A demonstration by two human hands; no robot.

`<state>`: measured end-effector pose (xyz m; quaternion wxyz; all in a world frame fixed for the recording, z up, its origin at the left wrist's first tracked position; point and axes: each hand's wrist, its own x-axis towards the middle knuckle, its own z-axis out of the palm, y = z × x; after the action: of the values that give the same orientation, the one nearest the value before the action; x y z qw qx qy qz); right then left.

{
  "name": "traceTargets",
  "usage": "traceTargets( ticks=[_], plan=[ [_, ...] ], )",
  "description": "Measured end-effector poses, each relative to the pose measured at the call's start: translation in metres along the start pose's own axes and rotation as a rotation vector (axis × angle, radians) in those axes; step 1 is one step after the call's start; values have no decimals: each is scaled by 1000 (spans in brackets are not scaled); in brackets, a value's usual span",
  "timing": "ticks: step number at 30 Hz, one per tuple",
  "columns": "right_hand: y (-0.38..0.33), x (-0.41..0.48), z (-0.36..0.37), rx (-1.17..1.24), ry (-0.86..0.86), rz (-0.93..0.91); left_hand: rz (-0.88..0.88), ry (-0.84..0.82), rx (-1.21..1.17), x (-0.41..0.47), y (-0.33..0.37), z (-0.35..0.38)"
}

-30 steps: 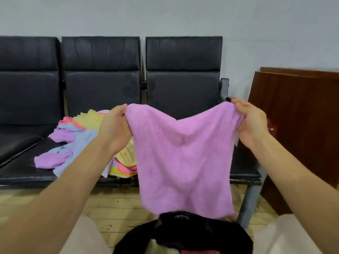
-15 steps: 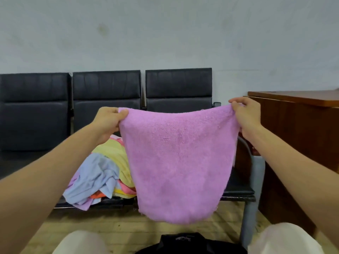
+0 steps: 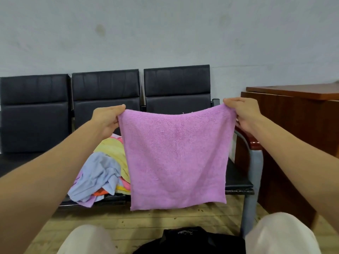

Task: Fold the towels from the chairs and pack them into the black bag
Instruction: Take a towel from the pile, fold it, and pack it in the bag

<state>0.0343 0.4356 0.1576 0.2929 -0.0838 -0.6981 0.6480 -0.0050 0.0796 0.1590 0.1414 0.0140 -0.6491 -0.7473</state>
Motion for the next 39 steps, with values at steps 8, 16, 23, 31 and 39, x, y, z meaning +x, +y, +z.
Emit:
traceTargets(
  ticks=[8,16,23,31,39],
  plan=[
    [2,-1,-13,-204,-104,-84,218,0,400,2,-8,-6],
    [9,0,-17,-539,-30,-272,166,56,451,2,-9,7],
    [16,11,-18,-684,23,-364,107,-62,282,-1,-11,11],
    [34,39,-16,-797,55,-415,561,-21,931,8,-27,28],
    [46,66,-3,-1325,-18,-561,554,49,1111,51,-47,43]
  ],
)
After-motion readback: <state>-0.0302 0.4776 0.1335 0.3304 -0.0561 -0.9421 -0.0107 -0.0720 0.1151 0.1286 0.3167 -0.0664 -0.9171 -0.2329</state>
